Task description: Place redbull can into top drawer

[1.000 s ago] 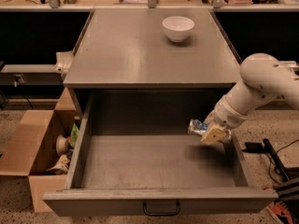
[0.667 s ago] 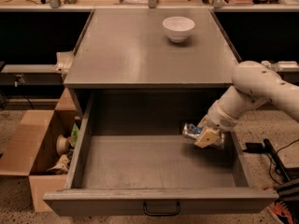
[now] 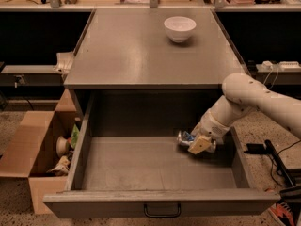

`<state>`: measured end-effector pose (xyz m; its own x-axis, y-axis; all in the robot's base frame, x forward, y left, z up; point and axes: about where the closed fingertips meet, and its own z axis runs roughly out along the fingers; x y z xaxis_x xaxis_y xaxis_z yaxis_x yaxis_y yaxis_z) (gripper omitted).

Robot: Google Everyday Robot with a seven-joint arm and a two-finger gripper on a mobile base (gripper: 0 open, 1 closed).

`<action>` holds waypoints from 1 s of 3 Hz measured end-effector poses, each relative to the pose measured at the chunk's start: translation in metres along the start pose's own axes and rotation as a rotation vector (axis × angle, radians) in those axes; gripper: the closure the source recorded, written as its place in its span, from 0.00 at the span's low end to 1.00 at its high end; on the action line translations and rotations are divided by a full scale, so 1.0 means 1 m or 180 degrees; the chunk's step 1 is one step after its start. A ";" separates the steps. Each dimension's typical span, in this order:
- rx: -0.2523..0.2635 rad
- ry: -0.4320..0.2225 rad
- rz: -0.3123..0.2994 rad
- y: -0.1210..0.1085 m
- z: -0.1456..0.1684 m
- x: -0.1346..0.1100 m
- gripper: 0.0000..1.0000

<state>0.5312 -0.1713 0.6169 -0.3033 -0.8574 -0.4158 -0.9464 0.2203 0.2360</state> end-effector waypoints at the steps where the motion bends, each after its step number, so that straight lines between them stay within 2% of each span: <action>1: -0.0006 0.0000 0.0002 0.000 0.001 0.000 0.54; 3: -0.0006 0.0000 0.0002 0.000 0.001 0.000 0.08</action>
Offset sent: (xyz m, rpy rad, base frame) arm -0.0003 0.0001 -0.0009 0.0004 0.0017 0.0002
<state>0.5309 -0.1711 0.6160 -0.3038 -0.8573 -0.4156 -0.9461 0.2199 0.2379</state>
